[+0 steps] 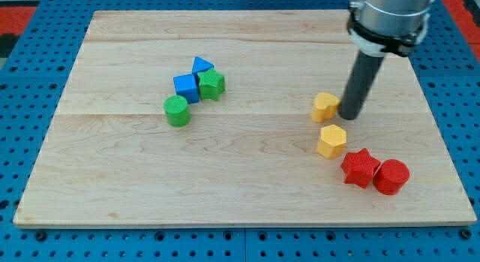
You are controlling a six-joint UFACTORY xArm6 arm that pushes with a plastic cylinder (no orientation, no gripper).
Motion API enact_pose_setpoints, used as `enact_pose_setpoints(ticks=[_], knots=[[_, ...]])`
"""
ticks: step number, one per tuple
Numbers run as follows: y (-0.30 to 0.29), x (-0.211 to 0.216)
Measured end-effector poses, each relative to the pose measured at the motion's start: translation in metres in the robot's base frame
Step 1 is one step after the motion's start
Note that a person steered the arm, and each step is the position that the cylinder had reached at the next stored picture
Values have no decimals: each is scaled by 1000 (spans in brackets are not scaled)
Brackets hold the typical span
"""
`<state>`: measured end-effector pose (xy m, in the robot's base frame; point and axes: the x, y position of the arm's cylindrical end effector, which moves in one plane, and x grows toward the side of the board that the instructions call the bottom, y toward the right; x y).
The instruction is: Move the blue triangle close to the right of the green star
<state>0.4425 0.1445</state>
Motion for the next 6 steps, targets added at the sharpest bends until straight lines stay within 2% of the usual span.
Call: enact_pose_setpoints(ticks=[1,3,5,6], knots=[[-45,0],[-14,-25],[-100,-25],[-106,-25]])
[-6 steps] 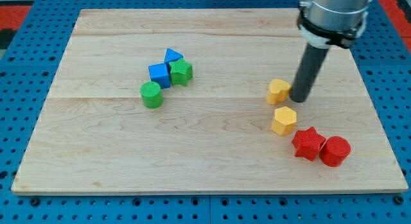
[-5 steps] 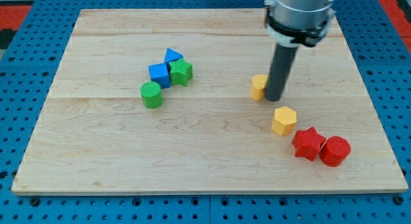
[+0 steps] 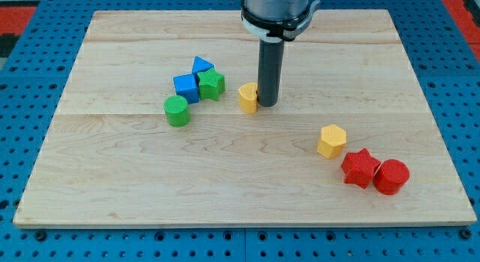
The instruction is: Move the blue triangle close to the right of the green star
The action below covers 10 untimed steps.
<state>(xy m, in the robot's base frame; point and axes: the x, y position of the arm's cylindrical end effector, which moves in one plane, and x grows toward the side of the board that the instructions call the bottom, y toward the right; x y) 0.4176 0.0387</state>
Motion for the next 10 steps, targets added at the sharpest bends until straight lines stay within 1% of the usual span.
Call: enact_pose_setpoints(ticks=[1,3,5,6,7,8,9,10], knots=[[-5,2],[-45,2],[-101,2],[-106,1],[-46,1],[-18,-35],[-38,-90],[-100,-130]])
